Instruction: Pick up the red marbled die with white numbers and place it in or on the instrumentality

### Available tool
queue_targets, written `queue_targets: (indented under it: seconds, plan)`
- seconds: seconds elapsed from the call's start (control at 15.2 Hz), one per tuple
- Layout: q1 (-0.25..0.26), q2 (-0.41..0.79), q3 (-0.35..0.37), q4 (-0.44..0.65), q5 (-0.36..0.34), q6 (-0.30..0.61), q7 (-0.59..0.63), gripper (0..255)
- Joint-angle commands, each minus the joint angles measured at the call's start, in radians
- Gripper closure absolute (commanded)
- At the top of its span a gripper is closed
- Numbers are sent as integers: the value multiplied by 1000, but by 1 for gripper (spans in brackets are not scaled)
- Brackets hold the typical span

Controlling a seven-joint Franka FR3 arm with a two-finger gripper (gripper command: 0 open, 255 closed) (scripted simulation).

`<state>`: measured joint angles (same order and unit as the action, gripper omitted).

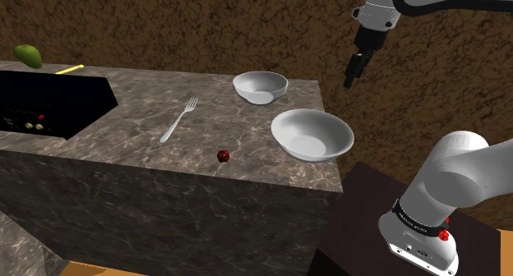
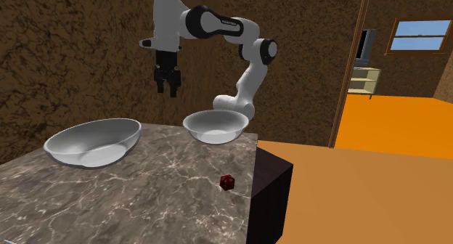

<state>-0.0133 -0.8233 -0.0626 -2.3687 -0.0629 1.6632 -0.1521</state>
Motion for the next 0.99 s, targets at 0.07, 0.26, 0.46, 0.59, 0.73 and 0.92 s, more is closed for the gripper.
queue_targets:
  seconds: [0.07, 0.26, 0.46, 0.59, 0.73, 0.92]
  plan:
    - [7, 6, 24, 2, 14, -1, 27, 0]
    - [27, 34, 94, 14, 56, -2, 108, 0]
    - [47, 73, 163, 38, 96, -1, 188, 0]
    - [58, 105, 208, 59, 119, 1, 241, 0]
    - [67, 142, 253, 86, 141, 4, 294, 0]
    - [79, 206, 319, 134, 168, 9, 374, 0]
